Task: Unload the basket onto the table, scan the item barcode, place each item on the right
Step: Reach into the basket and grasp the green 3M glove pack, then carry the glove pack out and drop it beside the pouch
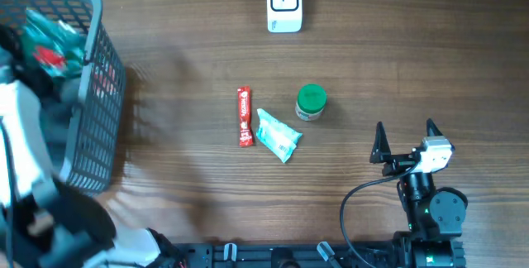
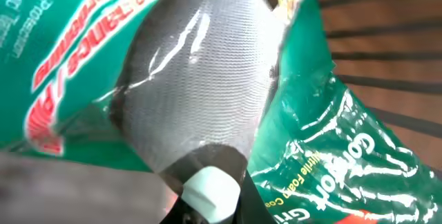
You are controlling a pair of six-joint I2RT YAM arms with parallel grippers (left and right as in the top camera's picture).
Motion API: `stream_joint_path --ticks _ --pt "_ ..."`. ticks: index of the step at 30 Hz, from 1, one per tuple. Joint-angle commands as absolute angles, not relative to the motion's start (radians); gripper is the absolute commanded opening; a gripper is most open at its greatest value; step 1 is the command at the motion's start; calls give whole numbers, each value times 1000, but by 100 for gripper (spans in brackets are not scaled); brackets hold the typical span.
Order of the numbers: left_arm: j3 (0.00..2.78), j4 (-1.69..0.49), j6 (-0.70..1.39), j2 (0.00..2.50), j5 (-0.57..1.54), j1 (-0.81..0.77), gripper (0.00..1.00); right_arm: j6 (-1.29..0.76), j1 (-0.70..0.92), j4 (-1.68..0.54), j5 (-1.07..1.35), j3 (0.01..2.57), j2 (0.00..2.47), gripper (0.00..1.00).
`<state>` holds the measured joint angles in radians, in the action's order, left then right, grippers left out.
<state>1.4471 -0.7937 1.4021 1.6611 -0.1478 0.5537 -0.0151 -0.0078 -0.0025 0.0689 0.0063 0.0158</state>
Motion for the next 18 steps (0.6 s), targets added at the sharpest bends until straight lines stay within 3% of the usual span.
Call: stream_joint_path --ticks 1,8,13,18 --pt "1615 -835 1338 1431 -145 554 4 -28 -12 0 55 6 14 100" --pt "1650 -898 1267 1108 86 477 4 -27 -12 0 55 6 14 100" --pt "1650 -1038 958 1073 167 201 4 -28 -12 0 55 6 14 100" --pt "1647 -1180 417 1159 159 -101 4 -28 -12 0 55 6 14 100"
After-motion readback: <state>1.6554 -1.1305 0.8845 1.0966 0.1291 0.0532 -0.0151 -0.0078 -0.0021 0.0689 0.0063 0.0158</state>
